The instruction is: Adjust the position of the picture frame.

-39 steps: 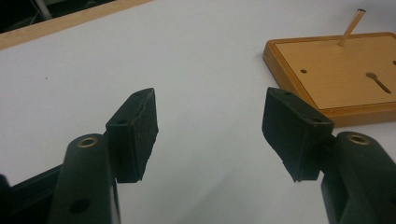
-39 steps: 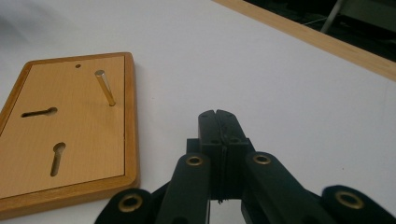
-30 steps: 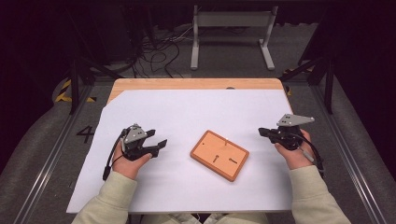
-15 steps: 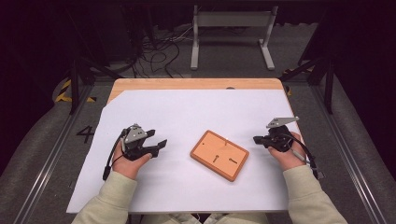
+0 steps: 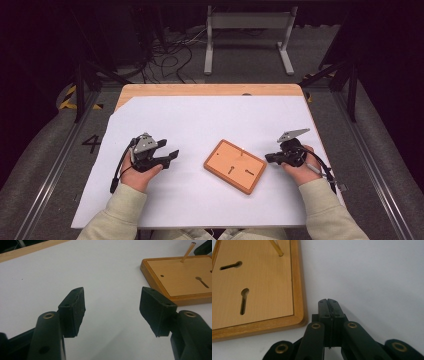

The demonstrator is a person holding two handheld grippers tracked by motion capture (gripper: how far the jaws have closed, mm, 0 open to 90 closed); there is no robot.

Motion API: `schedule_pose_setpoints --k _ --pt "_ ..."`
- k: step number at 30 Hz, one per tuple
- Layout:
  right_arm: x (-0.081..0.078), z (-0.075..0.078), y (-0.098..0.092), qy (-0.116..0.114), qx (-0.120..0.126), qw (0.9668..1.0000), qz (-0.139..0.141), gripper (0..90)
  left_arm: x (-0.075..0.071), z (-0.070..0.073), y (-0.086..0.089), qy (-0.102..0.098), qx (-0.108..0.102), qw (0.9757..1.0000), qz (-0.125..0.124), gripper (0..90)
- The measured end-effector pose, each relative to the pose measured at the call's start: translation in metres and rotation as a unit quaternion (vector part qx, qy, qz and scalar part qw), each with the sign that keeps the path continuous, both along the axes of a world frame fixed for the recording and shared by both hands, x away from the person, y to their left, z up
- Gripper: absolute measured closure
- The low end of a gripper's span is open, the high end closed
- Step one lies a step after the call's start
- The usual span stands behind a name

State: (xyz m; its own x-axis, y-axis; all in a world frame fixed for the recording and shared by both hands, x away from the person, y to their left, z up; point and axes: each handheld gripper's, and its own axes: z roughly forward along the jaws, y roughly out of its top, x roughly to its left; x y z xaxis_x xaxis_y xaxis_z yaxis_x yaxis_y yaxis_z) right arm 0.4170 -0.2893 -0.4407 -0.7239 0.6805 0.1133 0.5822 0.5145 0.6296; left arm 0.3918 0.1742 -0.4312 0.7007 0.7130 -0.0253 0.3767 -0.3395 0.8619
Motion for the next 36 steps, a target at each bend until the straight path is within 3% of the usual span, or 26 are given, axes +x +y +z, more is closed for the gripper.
schedule_pose_setpoints --k 5,14,23,31,36 --pt "0.000 -0.001 0.005 -0.001 -0.004 0.9998 0.019 90.0 0.000 0.000 0.000 0.001 0.001 1.0000 0.001 37.1" --pt "-0.005 0.002 0.010 -0.006 -0.022 0.9994 0.027 90.0 0.000 0.000 0.000 0.004 0.000 1.0000 0.003 36.8" --pt "-0.017 0.003 0.021 0.024 -0.024 0.9979 0.055 90.0 0.000 0.000 0.000 0.005 -0.004 1.0000 0.001 37.8" --pt "-0.028 0.003 0.040 0.040 -0.027 0.9946 0.092 90.0 0.001 0.001 0.003 0.009 -0.006 0.9999 0.003 42.2" --pt "-0.036 0.003 0.057 0.050 -0.030 0.9904 0.126 90.0 0.002 0.000 0.004 0.012 -0.002 0.9999 0.008 44.5"
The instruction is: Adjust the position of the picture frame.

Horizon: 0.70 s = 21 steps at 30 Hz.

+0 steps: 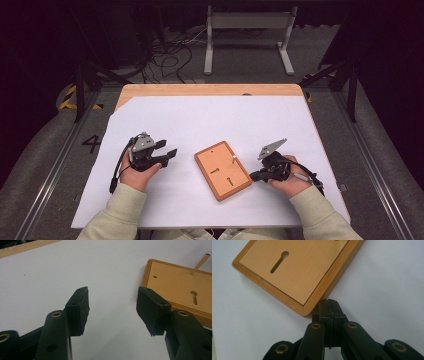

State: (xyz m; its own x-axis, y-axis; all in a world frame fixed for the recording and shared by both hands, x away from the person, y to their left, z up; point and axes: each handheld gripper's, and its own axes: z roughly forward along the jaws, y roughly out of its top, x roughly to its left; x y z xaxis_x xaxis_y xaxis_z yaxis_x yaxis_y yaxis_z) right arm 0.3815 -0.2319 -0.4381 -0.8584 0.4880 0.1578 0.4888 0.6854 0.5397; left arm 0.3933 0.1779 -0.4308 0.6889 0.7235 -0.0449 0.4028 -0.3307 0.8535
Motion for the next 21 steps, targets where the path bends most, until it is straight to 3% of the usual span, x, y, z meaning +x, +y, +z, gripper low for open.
schedule_pose_setpoints --k 5,7,11,14,21 --pt "-0.006 -0.001 0.016 0.006 0.001 0.9995 0.032 90.0 0.000 0.000 0.000 0.001 0.000 1.0000 0.000 48.3" --pt "-0.008 -0.001 0.019 0.008 0.001 0.9995 0.032 90.0 0.000 0.000 0.000 0.001 0.001 1.0000 0.000 49.1" --pt "-0.011 -0.002 0.030 0.001 -0.002 0.9987 0.051 90.0 0.001 -0.001 0.001 0.002 0.000 1.0000 -0.004 57.3" --pt "-0.013 -0.002 0.037 0.003 0.001 0.9986 0.053 90.0 0.004 -0.002 0.003 0.006 -0.003 1.0000 -0.006 66.4" --pt "-0.015 -0.003 0.043 0.001 0.004 0.9982 0.060 90.0 0.006 -0.002 0.003 0.011 -0.006 0.9999 -0.001 72.7"
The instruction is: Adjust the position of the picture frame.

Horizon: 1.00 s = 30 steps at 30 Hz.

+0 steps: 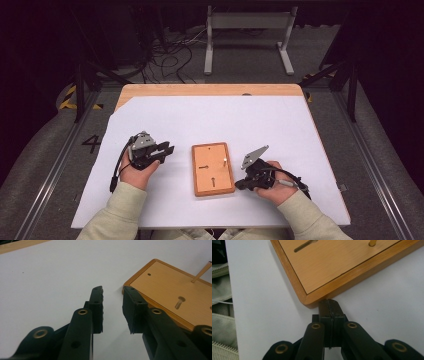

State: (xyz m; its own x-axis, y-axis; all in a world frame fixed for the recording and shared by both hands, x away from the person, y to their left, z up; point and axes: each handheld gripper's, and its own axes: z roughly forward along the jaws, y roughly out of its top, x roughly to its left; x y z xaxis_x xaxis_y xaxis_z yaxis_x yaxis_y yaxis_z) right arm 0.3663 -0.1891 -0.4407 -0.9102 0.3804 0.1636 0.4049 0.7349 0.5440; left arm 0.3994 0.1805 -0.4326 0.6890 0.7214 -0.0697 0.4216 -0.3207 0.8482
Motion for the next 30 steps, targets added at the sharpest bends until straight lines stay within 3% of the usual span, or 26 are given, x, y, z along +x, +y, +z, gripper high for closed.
schedule_pose_setpoints --k 4,7,10,12,17,22,23,24,25,27,28,30 --pt "0.001 0.007 -0.009 -0.017 0.006 0.9996 -0.020 90.0 0.003 0.000 -0.001 0.004 -0.003 1.0000 -0.002 81.4" --pt "0.004 0.016 -0.022 -0.033 0.018 0.9980 -0.051 90.0 0.006 0.004 -0.005 0.004 0.020 0.9997 -0.015 89.9" --pt "0.007 0.022 -0.038 -0.040 0.027 0.9954 -0.083 90.0 0.009 0.007 -0.010 0.008 0.026 0.9995 -0.017 90.0" --pt "0.008 0.023 -0.045 -0.042 0.030 0.9942 -0.095 90.0 0.012 0.007 -0.015 0.022 0.032 0.9991 -0.020 90.0" --pt "0.008 0.023 -0.052 -0.043 0.031 0.9928 -0.108 90.0 0.021 0.004 -0.027 0.048 0.047 0.9974 -0.027 90.0" --pt "0.007 0.023 -0.057 -0.043 0.032 0.9920 -0.115 90.0 0.031 -0.009 -0.043 0.092 0.062 0.9931 -0.037 90.0" --pt "0.007 0.023 -0.058 -0.044 0.033 0.9917 -0.117 90.0 0.035 -0.015 -0.051 0.107 0.072 0.9909 -0.039 90.0" --pt "0.006 0.024 -0.059 -0.044 0.034 0.9915 -0.118 90.0 0.036 -0.017 -0.055 0.111 0.084 0.9893 -0.044 90.0" --pt "0.006 0.024 -0.059 -0.044 0.034 0.9915 -0.118 90.0 0.036 -0.017 -0.055 0.111 0.084 0.9893 -0.044 90.0" --pt "0.006 0.024 -0.060 -0.044 0.035 0.9911 -0.120 90.0 0.039 -0.020 -0.066 0.119 0.105 0.9860 -0.049 90.0" --pt "0.006 0.025 -0.061 -0.045 0.036 0.9911 -0.120 90.0 0.039 -0.019 -0.069 0.115 0.118 0.9853 -0.048 90.0" --pt "0.005 0.025 -0.061 -0.046 0.037 0.9910 -0.120 90.0 0.040 -0.019 -0.071 0.116 0.116 0.9853 -0.048 90.0"
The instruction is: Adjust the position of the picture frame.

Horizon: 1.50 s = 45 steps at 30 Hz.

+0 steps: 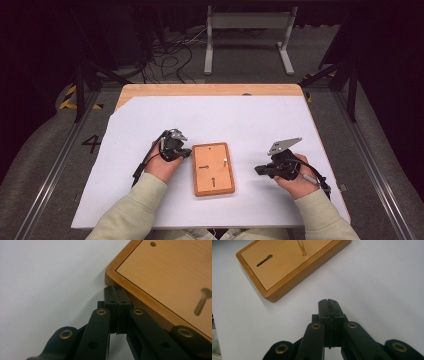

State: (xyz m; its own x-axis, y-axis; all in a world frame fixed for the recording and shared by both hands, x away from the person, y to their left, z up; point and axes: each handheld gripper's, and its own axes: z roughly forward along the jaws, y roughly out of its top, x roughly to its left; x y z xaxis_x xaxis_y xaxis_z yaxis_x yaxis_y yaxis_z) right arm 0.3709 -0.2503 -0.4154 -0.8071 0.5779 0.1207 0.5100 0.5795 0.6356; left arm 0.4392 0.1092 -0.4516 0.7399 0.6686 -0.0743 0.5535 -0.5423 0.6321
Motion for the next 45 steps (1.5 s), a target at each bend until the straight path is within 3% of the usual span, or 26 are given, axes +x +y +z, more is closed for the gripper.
schedule_pose_setpoints --k 3,5,10,12,13,14,18,19,20,22,23,26,27,28,29,31,34,41,42,45 --pt "-0.002 0.001 0.000 0.001 0.002 1.0000 0.003 90.0 0.004 -0.001 -0.004 0.006 -0.014 0.9999 -0.002 90.0" --pt "-0.004 0.001 0.001 0.001 0.001 1.0000 0.007 90.0 0.007 -0.004 -0.012 0.013 -0.040 0.9991 -0.009 90.0" --pt "-0.008 0.003 0.003 0.005 0.000 0.9997 0.025 90.0 0.010 -0.003 -0.030 0.004 -0.032 0.9991 -0.028 90.0" --pt "-0.010 0.002 0.006 0.009 -0.001 0.9991 0.042 90.0 0.009 -0.005 -0.048 0.003 -0.045 0.9981 -0.043 90.0" --pt "-0.010 0.002 0.006 0.009 -0.001 0.9991 0.042 90.0 0.009 -0.005 -0.048 0.003 -0.045 0.9981 -0.043 90.0" --pt "-0.013 0.000 0.010 0.012 -0.008 0.9976 0.068 90.0 0.010 -0.006 -0.056 0.005 -0.055 0.9973 -0.049 90.0" --pt "-0.017 -0.002 0.015 0.016 -0.020 0.9949 0.098 90.0 0.010 -0.004 -0.063 0.000 -0.052 0.9969 -0.060 90.0" --pt "-0.021 -0.003 0.020 0.017 -0.031 0.9915 0.125 90.0 0.008 0.000 -0.059 -0.008 -0.072 0.9958 -0.056 89.5" --pt "-0.021 -0.003 0.020 0.017 -0.031 0.9915 0.125 90.0 0.008 0.000 -0.059 -0.008 -0.072 0.9958 -0.056 88.4" --pt "-0.025 -0.007 0.028 0.015 -0.039 0.9872 0.154 90.0 0.005 0.007 -0.053 -0.025 -0.078 0.9956 -0.047 86.9" --pt "-0.028 -0.010 0.036 0.010 -0.045 0.9841 0.172 90.0 0.002 0.012 -0.047 -0.025 -0.091 0.9945 -0.046 86.1" --pt "-0.030 -0.014 0.044 0.017 -0.042 0.9813 0.187 90.0 -0.004 0.017 -0.038 -0.034 -0.091 0.9942 -0.045 84.1" --pt "-0.033 -0.017 0.050 0.021 -0.051 0.9775 0.204 90.0 -0.006 0.018 -0.035 -0.039 -0.092 0.9940 -0.045 81.0" --pt "-0.033 -0.017 0.050 0.021 -0.051 0.9775 0.204 90.0 -0.008 0.021 -0.031 -0.044 -0.093 0.9938 -0.044 81.0" --pt "-0.035 -0.019 0.055 0.023 -0.053 0.9745 0.217 90.0 -0.010 0.022 -0.027 -0.048 -0.093 0.9935 -0.043 78.8" --pt "-0.036 -0.019 0.058 0.026 -0.052 0.9736 0.221 90.0 -0.014 0.025 -0.018 -0.053 -0.102 0.9927 -0.038 77.9" --pt "-0.039 -0.022 0.066 0.030 -0.073 0.9691 0.234 90.0 -0.017 0.027 -0.009 -0.057 -0.104 0.9924 -0.034 76.4" --pt "-0.033 -0.024 0.087 0.016 -0.065 0.9715 0.227 90.0 -0.024 0.025 0.023 -0.064 -0.105 0.9924 -0.001 72.4" --pt "-0.032 -0.025 0.090 0.015 -0.065 0.9726 0.223 90.0 -0.025 0.021 0.033 -0.059 -0.106 0.9925 0.011 72.4" --pt "-0.023 -0.026 0.106 0.000 -0.059 0.9766 0.207 90.0 -0.028 0.018 0.043 -0.055 -0.109 0.9923 0.022 72.2"
